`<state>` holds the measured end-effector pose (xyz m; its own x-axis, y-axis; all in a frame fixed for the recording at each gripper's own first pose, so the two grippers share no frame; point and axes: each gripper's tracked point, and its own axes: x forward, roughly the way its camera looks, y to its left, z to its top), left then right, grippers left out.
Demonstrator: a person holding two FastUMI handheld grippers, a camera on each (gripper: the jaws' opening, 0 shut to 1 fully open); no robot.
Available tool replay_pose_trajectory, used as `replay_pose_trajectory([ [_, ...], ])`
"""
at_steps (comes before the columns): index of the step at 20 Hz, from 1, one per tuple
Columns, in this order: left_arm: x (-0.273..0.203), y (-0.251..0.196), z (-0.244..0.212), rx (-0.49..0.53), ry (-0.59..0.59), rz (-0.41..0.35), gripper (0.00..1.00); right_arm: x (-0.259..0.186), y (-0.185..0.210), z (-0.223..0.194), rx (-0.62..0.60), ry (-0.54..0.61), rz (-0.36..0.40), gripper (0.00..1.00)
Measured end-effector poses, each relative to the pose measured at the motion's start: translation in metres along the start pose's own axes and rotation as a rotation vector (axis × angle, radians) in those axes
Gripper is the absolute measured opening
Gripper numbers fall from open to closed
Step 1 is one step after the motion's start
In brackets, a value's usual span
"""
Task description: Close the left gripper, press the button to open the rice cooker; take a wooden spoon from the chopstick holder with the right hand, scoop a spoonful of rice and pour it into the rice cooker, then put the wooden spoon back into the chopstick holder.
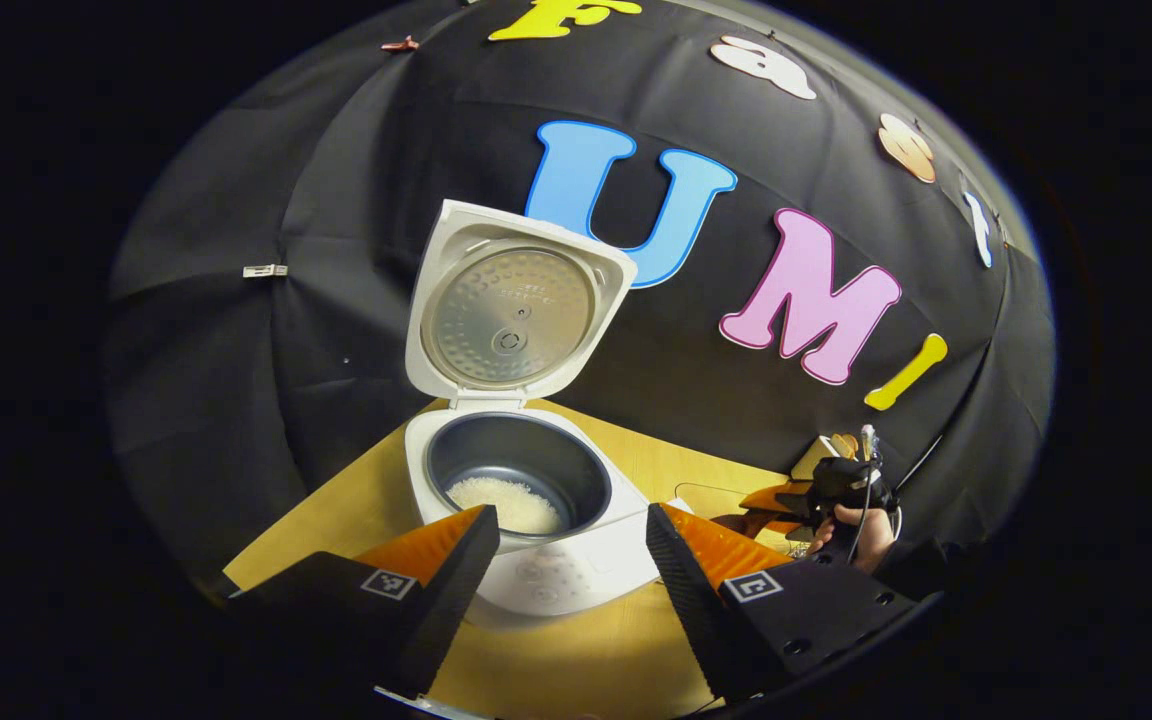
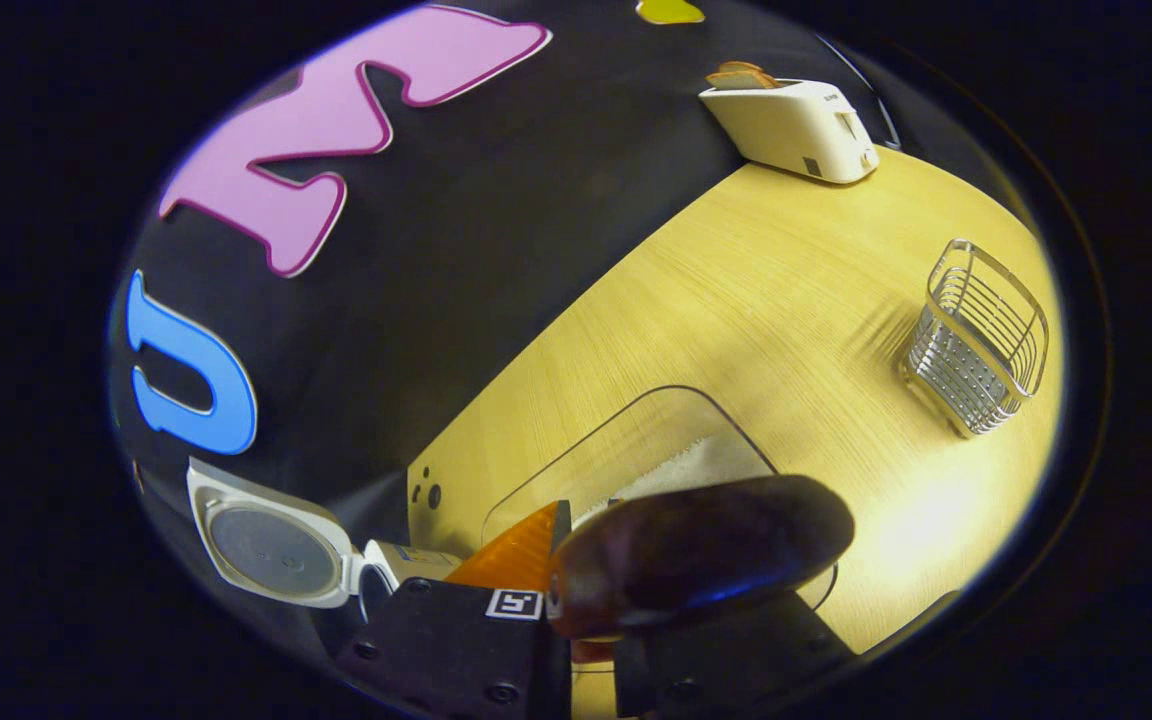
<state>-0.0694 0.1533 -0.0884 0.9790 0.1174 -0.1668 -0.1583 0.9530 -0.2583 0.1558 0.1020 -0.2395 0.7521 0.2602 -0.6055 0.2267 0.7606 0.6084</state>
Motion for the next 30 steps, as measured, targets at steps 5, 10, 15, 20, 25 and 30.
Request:
replay_pose_trajectory([
  [5, 0.001, -0.006, 0.004, 0.018, -0.002, -0.013, 0.95, -0.022, 0.030, 0.014, 0.022, -0.007, 0.068, 0.10],
  [10, -0.002, -0.007, 0.007, 0.015, -0.016, -0.012, 0.96, -0.041, 0.062, 0.025, 0.049, -0.027, 0.121, 0.10],
  [15, -0.008, 0.000, 0.010, 0.009, -0.031, -0.001, 0.96, -0.052, 0.107, 0.019, 0.056, -0.002, 0.179, 0.09],
  [20, -0.015, 0.022, 0.015, -0.009, -0.045, 0.040, 0.96, -0.053, 0.163, -0.009, 0.023, 0.044, 0.251, 0.10],
  [25, -0.026, 0.053, 0.015, -0.008, -0.054, 0.110, 0.96, -0.039, 0.207, -0.048, 0.000, 0.108, 0.304, 0.09],
  [30, -0.042, 0.076, 0.005, -0.010, -0.028, 0.171, 0.96, -0.024, 0.250, -0.096, -0.096, 0.153, 0.362, 0.09],
])
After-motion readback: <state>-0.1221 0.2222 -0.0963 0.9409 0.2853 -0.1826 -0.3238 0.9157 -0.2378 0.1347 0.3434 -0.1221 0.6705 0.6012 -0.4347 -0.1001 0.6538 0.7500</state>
